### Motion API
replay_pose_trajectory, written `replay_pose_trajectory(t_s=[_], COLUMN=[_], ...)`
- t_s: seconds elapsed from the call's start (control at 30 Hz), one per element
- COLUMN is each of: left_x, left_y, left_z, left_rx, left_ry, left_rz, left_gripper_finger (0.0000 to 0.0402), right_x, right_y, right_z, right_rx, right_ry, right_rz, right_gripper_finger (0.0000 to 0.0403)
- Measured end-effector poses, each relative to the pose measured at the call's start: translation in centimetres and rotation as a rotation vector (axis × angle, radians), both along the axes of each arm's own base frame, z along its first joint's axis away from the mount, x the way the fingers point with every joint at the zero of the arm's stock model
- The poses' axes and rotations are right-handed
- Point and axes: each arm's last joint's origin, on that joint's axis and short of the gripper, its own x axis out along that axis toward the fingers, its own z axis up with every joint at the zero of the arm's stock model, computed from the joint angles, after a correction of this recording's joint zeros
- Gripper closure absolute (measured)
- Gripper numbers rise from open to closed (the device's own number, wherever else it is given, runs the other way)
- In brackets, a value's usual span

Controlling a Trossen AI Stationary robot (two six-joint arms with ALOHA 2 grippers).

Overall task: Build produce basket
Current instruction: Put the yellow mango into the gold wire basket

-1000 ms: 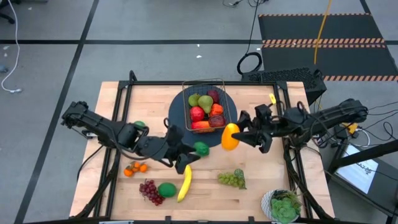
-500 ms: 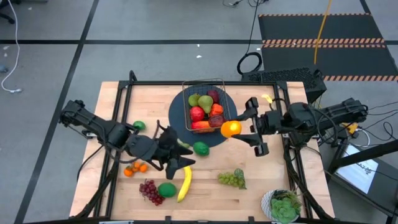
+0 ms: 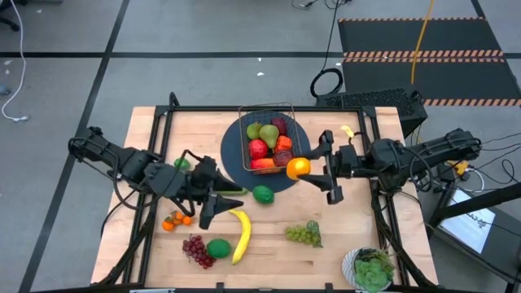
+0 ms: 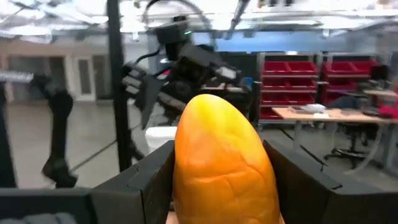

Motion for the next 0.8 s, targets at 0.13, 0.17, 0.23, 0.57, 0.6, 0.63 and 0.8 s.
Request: replay_pose_trajectory(t_s=[0.13,0.17,0.23,0.57,0.6,0.63,0.8], left_x=[-0.4,-0.5,-0.5,-0.6,-0.6,-0.6,-0.6], left_y=[-0.7,-1.0,-1.4,-1.9,-1.9,-1.9,-1.8], left_z=[-0.2,-0.3,-0.5,-1.1,-1.1,-1.1,-1.1], left_rx=[0.017,0.02,0.029,0.099,0.108,0.117,0.153], left_ry=[0.017,0.021,0.037,0.074,0.072,0.071,0.066], left_rz=[-0.034,-0.043,-0.059,-0.082,-0.084,-0.086,-0.094], left_gripper_finger=[0.0174,0.0174,0.0174,0.0174,0.0174,0.0174,0.0174], right_x=[-0.1,-0.1,-0.1,-0.1,-0.1,-0.1,-0.1], right_y=[0.1,0.0,0.0,-0.2,-0.3,-0.3,-0.3], right_z=[0.3,0.3,0.3,0.3,0.3,0.3,0.3], right_rx=[0.023,0.025,0.029,0.265,0.311,0.357,0.561], right_ry=[-0.024,-0.025,-0.025,-0.026,-0.027,-0.027,-0.032], right_rz=[-0.02,-0.03,-0.049,-0.076,-0.068,-0.06,-0.045], right_gripper_finger=[0.0183,0.0183,0.0182,0.0182,0.0182,0.0182,0.0182])
